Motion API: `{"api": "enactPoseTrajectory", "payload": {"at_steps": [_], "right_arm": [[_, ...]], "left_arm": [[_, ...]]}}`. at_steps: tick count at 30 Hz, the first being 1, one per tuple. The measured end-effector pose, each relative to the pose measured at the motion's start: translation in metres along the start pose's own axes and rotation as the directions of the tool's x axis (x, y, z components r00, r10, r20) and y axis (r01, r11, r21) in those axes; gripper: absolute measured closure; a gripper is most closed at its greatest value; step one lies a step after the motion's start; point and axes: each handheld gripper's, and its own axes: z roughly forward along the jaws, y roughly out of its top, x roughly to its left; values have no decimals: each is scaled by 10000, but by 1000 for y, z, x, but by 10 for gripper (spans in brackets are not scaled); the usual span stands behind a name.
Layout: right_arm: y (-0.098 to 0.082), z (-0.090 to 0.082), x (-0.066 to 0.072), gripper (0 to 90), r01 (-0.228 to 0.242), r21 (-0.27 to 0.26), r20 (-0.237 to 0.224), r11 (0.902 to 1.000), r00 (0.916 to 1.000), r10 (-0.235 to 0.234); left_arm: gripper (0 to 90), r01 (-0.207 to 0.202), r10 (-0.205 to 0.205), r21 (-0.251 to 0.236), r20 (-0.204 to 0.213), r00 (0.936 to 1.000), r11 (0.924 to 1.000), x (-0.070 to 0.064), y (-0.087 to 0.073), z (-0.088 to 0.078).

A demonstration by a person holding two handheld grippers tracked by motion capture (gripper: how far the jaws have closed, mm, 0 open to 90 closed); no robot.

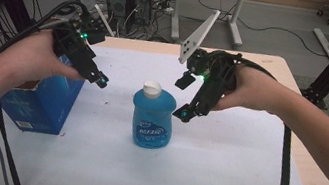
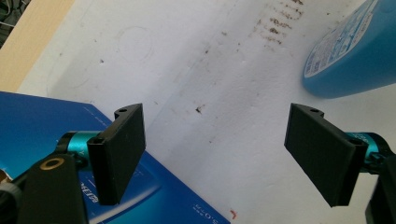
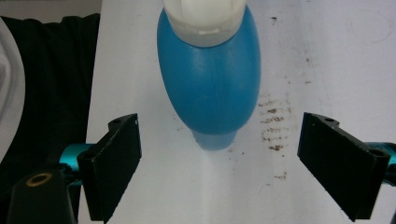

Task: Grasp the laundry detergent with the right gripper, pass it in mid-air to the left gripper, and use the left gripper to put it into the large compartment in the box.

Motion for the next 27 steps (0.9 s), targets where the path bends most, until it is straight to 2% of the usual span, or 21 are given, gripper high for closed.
{"api": "enactPoseTrajectory", "payload": {"at_steps": [15,25,26,27], "right_arm": [[7,37,5,131,265,305,114,9992,9996,-268],[11,48,6,132,208,401,276,9990,9994,-219],[11,48,6,179,266,382,293,9989,9992,-278],[11,48,6,184,374,271,207,9989,9991,-380]], "left_arm": [[207,-46,45,-86,-97,9999,10000,-2,2,-2],[207,-98,97,-74,-109,9999,9999,-2,4,-2],[207,-118,118,-75,-102,9999,9999,-2,4,-2],[207,-146,145,-71,-104,9998,9999,-2,4,-1]]}}
